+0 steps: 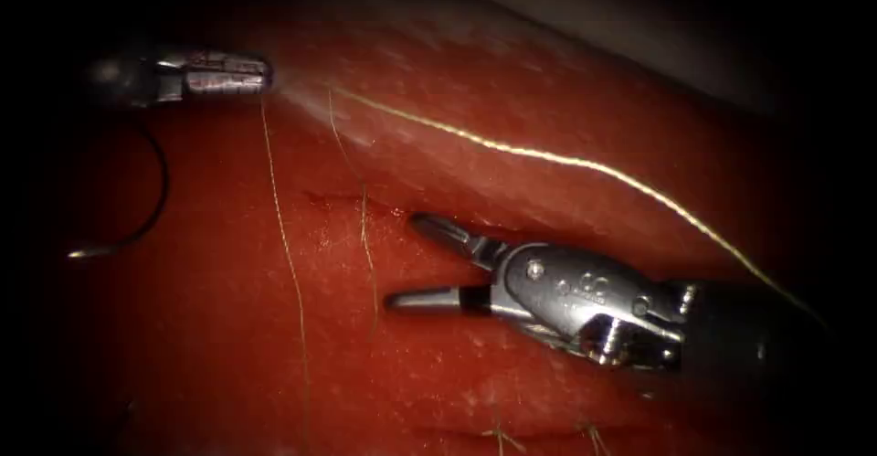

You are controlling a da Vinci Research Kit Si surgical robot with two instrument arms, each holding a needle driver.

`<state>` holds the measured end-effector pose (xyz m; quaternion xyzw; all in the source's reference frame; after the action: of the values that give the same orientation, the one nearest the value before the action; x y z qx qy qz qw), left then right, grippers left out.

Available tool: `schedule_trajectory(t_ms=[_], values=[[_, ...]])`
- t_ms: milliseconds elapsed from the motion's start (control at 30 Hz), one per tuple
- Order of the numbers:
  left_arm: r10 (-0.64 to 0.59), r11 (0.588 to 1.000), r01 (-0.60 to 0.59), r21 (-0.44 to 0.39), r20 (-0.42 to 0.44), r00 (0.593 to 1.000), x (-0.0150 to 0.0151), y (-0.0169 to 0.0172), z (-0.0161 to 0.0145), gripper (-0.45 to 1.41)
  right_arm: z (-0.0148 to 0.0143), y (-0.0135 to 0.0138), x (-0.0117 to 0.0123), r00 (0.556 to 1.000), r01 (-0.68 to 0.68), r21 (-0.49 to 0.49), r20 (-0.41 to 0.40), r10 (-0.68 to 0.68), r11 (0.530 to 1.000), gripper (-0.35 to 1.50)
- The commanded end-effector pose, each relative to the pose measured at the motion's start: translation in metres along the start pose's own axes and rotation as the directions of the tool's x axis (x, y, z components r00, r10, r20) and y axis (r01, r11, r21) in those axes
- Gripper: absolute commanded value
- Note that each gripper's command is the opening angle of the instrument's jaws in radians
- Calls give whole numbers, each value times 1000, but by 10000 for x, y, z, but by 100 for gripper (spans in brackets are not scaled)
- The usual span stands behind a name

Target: Wound Closure

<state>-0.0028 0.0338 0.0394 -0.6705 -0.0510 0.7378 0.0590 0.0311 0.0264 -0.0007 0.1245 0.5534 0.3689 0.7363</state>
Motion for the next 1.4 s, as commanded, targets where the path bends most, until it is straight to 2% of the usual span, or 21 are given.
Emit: schedule_trajectory(t_ms=[33, 67, 100, 200, 400, 467, 767, 1000, 1133, 1167, 1200, 1300, 1400], values=[[5, 1000, -5, -13, -14, 1000, -5, 6, 5, -35, 23, -1, 4, 1000, 10, 45, -4, -10, 999, -13], [6, 1000, -7, -17, -22, 1000, -4, 8, 4, -35, 26, -2, 5, 1000, 13, 61, -3, -13, 998, -35], [9, 1000, -10, -26, -42, 999, -1, 13, 3, -35, 36, -4, 6, 1000, 30, 92, -1, -30, 995, -35], [14, 999, -16, -30, -61, 998, 2, 24, 4, -35, 50, -4, 9, 999, 51, 107, -2, -51, 993, -35], [30, 999, -34, -35, -107, 994, 9, 51, 23, -35, 76, 18, 17, 997, 75, 93, -5, -75, 993, -35], [36, 998, -41, -39, -126, 991, 10, 60, 33, -35, 86, 32, 19, 997, 74, 87, -9, -74, 993, -35], [48, 997, -56, -51, -150, 987, -9, 88, 57, -35, 106, 47, 15, 995, 81, 90, -61, -76, 993, -35], [57, 996, -66, -58, -153, 987, -25, 88, 63, -35, 108, 58, 9, 984, -43, 138, -164, 66, 990, -35], [60, 996, -69, -59, -152, 987, -31, 88, 64, -35, 112, 58, -1, 973, -113, 178, -180, 145, 978, -35], [60, 996, -70, -59, -152, 987, -32, 87, 64, -35, 113, 58, -2, 966, -137, 190, -190, 173, 972, -35], [61, 996, -71, -60, -151, 987, -35, 86, 65, -35, 117, 58, -5, 941, -195, 224, -232, 247, 955, -35], [64, 996, -73, -59, -150, 987, -41, 85, 67, -35, 120, 58, -6, 927, -221, 246, -248, 281, 944, -35], [71, 996, -78, -41, -138, 988, -59, 81, 61, -35, 117, 58, -1, 905, -233, 277, -289, 312, 932, -35]])
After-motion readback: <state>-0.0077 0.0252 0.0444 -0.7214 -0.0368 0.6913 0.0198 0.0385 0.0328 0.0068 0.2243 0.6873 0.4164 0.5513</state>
